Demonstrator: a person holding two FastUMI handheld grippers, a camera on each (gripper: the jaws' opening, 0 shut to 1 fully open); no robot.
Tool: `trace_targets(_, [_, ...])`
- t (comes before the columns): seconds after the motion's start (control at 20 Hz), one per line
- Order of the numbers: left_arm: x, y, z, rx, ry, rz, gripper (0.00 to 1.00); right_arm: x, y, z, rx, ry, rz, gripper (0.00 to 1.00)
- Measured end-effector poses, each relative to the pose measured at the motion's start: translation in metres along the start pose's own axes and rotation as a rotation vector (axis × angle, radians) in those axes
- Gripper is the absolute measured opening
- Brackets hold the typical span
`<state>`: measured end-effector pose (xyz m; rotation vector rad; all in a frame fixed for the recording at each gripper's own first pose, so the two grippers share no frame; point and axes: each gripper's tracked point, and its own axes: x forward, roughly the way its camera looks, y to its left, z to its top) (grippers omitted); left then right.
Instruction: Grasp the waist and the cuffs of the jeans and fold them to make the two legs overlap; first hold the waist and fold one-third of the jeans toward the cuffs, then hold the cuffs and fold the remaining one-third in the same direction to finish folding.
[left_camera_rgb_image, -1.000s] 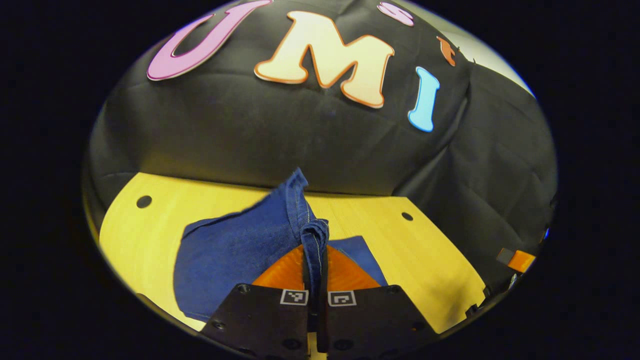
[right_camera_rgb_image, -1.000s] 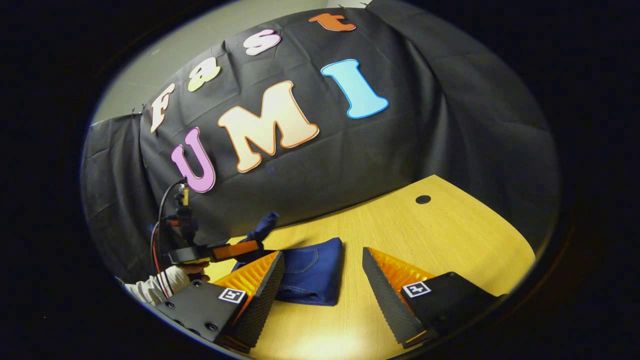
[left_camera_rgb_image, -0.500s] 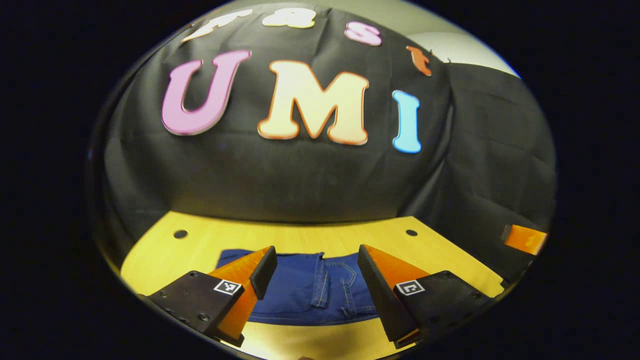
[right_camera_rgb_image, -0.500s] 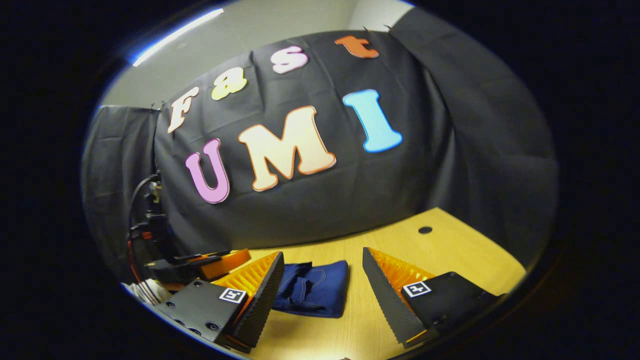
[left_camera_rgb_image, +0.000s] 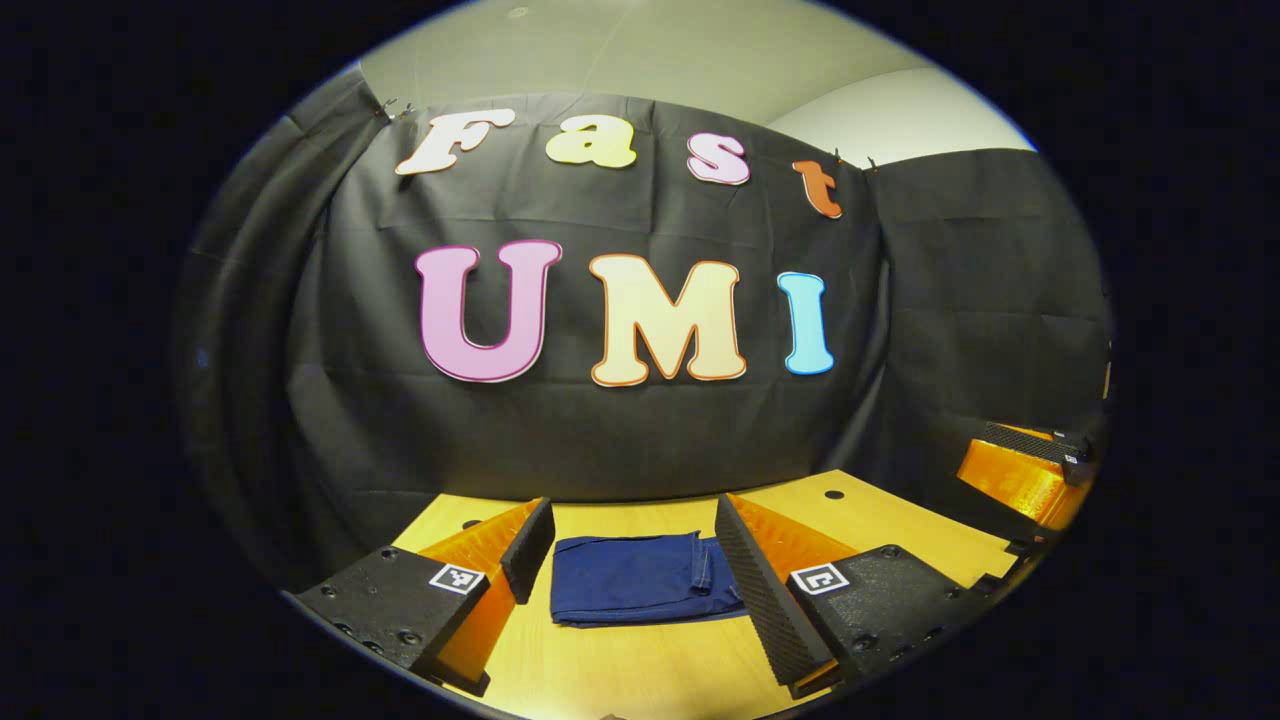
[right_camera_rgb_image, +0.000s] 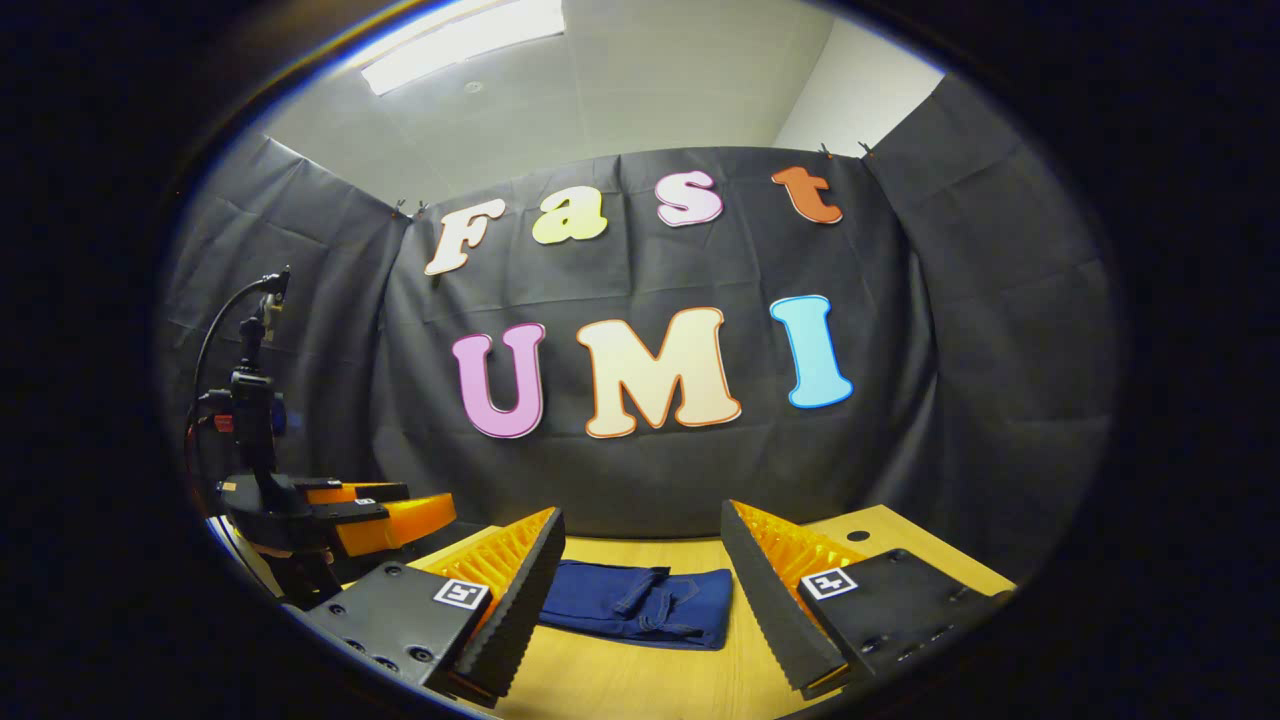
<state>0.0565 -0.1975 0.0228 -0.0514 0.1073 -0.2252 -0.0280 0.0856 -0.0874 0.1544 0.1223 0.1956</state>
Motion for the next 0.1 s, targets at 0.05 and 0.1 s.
trace_targets(0.05, [-0.0075,0.0018,0.0032,-0.008,-0.007,0.004,0.94,-0.0053,0.0056,0.0059,-0.008,-0.010,0.009,0.93])
trace_targets(0.1, [-0.0137,0.0034,0.0081,-0.014,-0.018,0.007,0.94,-0.0089,0.0070,0.0095,-0.012,-0.021,0.011,0.93])
